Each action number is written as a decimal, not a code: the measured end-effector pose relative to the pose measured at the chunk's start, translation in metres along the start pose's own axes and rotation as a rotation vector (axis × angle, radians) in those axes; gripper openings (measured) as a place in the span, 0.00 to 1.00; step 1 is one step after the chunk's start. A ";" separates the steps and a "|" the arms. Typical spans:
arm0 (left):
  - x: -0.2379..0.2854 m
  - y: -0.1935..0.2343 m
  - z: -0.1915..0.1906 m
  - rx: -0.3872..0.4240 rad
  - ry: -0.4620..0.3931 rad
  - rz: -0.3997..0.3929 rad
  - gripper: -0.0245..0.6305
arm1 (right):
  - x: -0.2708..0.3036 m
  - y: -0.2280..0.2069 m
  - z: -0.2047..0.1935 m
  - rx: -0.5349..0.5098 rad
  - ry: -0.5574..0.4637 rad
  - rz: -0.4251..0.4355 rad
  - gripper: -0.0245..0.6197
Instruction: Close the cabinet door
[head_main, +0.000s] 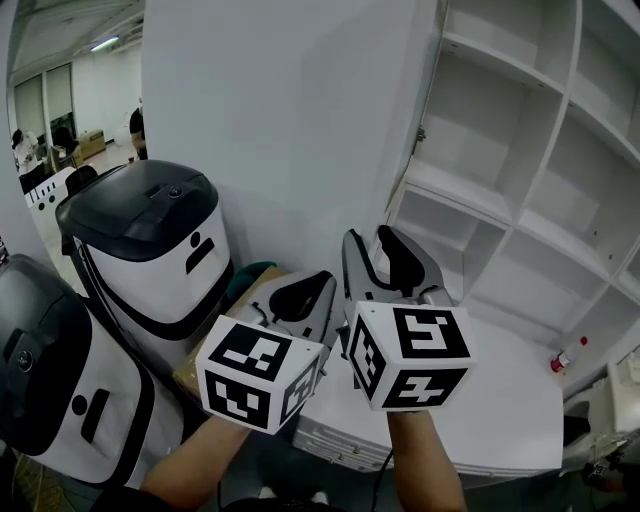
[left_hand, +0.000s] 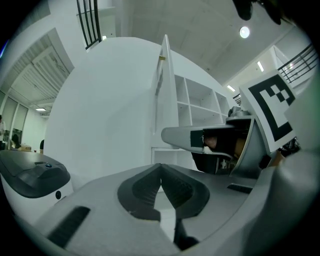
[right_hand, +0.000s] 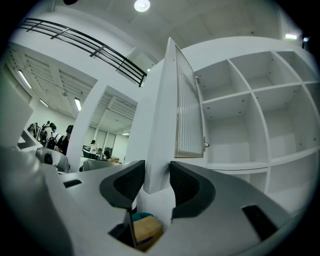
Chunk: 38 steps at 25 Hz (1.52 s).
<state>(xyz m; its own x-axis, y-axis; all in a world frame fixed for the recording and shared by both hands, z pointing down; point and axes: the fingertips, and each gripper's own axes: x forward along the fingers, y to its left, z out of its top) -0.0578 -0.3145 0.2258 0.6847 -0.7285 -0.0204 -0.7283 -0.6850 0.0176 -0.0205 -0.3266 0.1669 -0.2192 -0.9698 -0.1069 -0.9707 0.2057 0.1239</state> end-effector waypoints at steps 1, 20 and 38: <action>0.001 -0.001 0.000 0.000 0.001 -0.011 0.06 | -0.001 -0.001 0.000 0.003 0.000 0.000 0.29; 0.021 -0.025 0.013 0.000 -0.023 -0.197 0.06 | -0.022 -0.022 -0.001 0.027 0.002 -0.089 0.22; 0.035 -0.044 0.021 0.011 -0.028 -0.320 0.06 | -0.041 -0.051 -0.001 0.042 0.025 -0.143 0.19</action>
<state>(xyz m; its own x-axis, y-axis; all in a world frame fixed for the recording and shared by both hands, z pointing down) -0.0022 -0.3097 0.2037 0.8780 -0.4760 -0.0506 -0.4768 -0.8790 -0.0045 0.0382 -0.2977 0.1660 -0.0766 -0.9924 -0.0962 -0.9952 0.0702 0.0682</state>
